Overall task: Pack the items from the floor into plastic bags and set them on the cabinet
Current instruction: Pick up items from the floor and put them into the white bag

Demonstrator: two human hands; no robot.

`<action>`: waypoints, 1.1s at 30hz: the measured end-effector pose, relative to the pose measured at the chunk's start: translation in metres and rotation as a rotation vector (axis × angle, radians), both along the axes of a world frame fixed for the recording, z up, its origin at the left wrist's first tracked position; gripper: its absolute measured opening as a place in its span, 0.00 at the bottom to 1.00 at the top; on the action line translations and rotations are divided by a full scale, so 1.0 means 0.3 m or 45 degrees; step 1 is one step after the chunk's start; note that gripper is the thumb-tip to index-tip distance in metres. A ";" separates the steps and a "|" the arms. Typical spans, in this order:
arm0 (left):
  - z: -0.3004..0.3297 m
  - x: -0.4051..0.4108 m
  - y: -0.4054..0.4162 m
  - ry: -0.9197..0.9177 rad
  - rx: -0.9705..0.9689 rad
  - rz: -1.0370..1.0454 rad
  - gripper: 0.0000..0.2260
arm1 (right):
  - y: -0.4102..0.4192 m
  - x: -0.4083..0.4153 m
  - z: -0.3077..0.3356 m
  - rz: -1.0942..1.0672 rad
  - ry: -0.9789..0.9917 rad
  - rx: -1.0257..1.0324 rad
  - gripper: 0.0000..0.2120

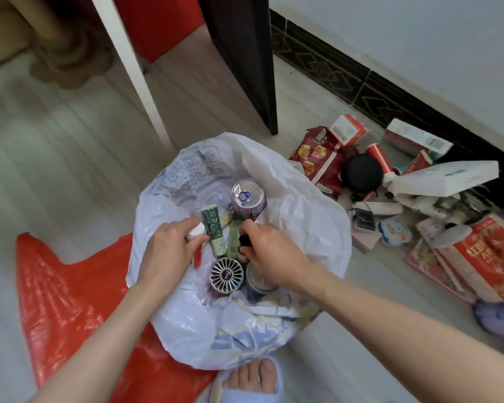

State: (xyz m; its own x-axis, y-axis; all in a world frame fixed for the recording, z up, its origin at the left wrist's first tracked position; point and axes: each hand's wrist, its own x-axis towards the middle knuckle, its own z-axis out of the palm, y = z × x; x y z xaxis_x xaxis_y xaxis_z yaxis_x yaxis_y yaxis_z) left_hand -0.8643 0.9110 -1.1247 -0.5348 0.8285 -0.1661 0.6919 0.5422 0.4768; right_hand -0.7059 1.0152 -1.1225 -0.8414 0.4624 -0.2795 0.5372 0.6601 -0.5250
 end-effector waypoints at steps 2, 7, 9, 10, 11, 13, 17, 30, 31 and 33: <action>-0.022 0.005 -0.001 0.013 -0.043 -0.011 0.14 | -0.011 0.018 -0.024 0.024 -0.040 0.025 0.09; -0.050 0.028 0.020 0.038 -0.078 -0.087 0.14 | 0.003 0.030 -0.064 0.044 -0.059 0.128 0.10; -0.053 0.030 0.024 0.062 -0.103 -0.125 0.14 | 0.000 0.030 -0.069 0.049 -0.049 0.152 0.10; -0.051 0.032 0.023 0.077 -0.105 -0.148 0.13 | -0.003 0.031 -0.065 0.060 -0.023 0.154 0.10; -0.049 0.038 0.021 0.091 -0.088 -0.173 0.11 | -0.006 0.036 -0.054 0.070 0.021 0.144 0.10; -0.041 0.059 0.013 0.121 -0.026 -0.224 0.09 | -0.007 0.058 -0.008 0.064 0.122 0.088 0.11; 0.002 0.131 0.026 0.129 0.068 -0.366 0.17 | 0.023 0.180 0.124 -0.009 0.313 0.298 0.14; 0.094 0.539 0.453 -0.014 0.323 -0.878 0.20 | 0.287 0.838 0.068 -0.733 -0.197 0.498 0.19; 0.084 0.565 0.481 -0.004 0.307 -0.920 0.20 | 0.297 0.880 0.052 -0.820 -0.241 0.474 0.21; 0.060 0.611 0.534 -0.004 0.202 -0.997 0.21 | 0.308 0.943 0.020 -0.930 -0.326 0.463 0.25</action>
